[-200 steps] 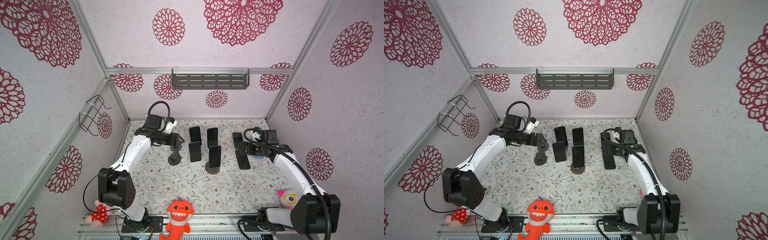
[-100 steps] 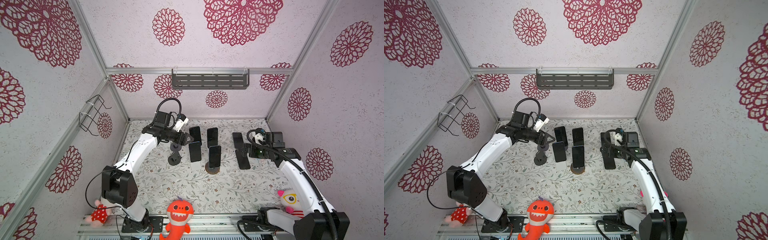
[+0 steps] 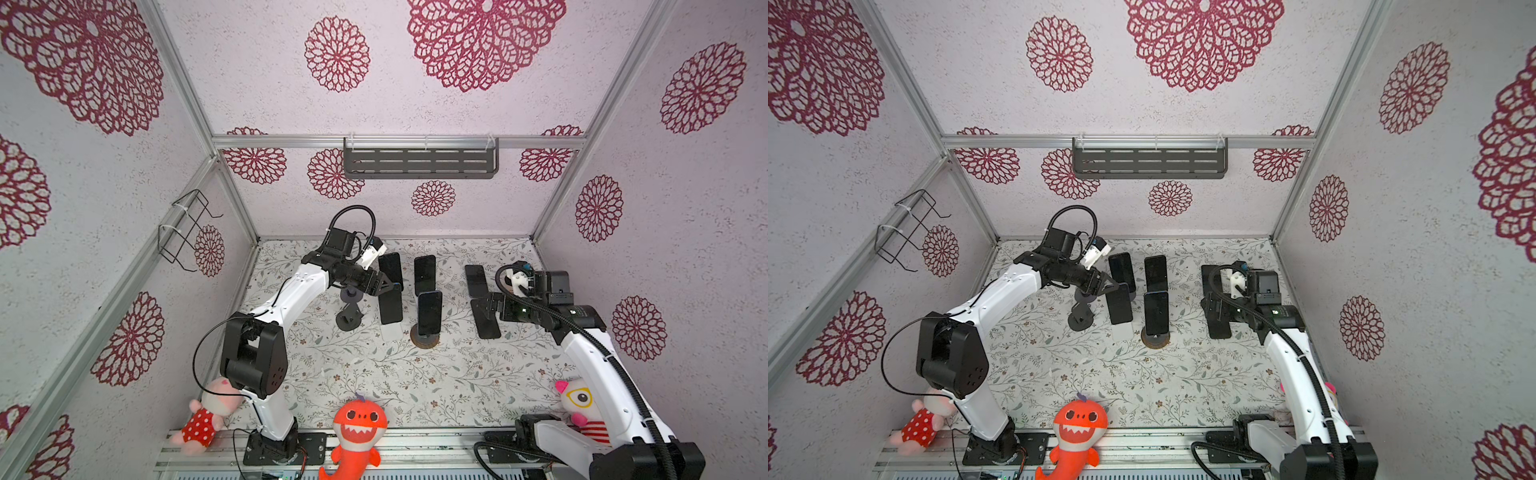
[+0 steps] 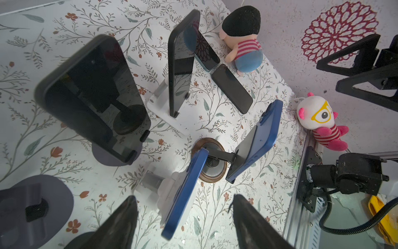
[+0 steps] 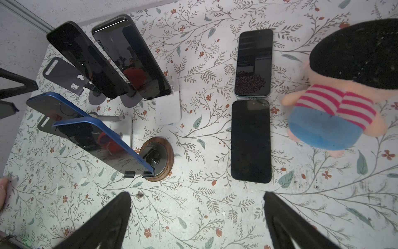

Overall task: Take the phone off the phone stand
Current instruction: 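Move the left gripper to the blue-cased phone on its stand and close on it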

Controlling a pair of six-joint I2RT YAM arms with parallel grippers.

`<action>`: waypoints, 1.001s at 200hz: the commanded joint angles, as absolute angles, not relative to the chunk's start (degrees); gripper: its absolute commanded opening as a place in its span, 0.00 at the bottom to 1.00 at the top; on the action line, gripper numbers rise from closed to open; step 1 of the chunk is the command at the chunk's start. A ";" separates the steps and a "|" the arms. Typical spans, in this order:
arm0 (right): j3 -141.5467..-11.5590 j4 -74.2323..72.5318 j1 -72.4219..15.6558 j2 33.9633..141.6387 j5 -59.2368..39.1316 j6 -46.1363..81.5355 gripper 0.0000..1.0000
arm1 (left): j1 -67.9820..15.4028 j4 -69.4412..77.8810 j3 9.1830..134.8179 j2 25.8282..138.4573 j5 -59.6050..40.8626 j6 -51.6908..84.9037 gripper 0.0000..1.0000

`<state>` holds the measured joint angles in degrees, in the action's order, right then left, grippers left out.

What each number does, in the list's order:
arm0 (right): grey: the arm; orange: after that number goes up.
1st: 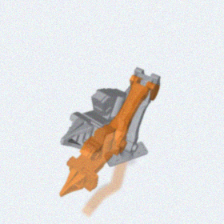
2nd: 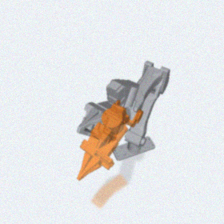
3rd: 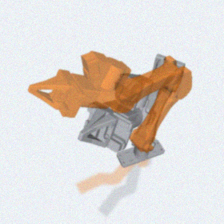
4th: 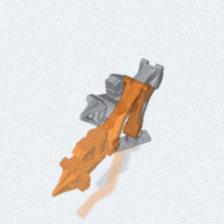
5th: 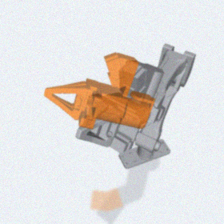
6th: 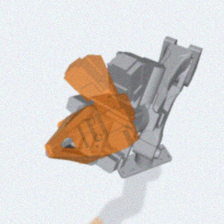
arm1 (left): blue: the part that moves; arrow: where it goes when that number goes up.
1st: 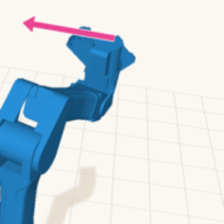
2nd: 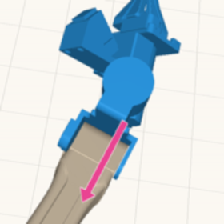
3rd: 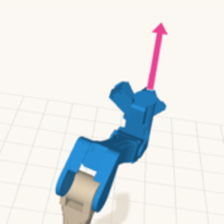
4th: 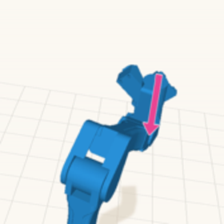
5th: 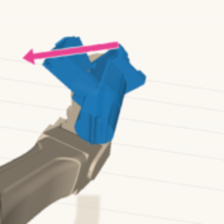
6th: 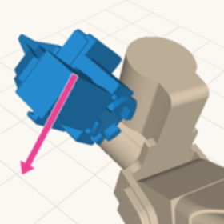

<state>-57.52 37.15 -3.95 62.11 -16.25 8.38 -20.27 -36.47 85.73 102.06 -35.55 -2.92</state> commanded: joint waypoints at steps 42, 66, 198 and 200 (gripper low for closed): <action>-57.59 37.35 -3.72 63.06 -13.38 7.91 0.99 | -20.28 -34.78 84.98 104.23 -38.40 -5.36 0.58; -57.48 37.70 -3.76 62.95 -12.76 7.77 0.99 | -20.30 -34.80 84.81 104.85 -38.64 -5.62 0.57; -55.62 37.54 -3.76 63.60 -11.85 7.73 0.97 | -20.30 -36.24 83.63 103.90 -38.25 -5.26 0.19; -55.63 37.47 -3.77 63.69 -11.91 7.73 0.97 | -20.26 -36.28 83.62 103.93 -38.24 -5.27 0.19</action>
<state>-55.64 37.58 -3.95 63.37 -12.38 8.40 -20.27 -35.88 84.47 105.03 -38.30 -3.90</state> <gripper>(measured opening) 0.974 0.209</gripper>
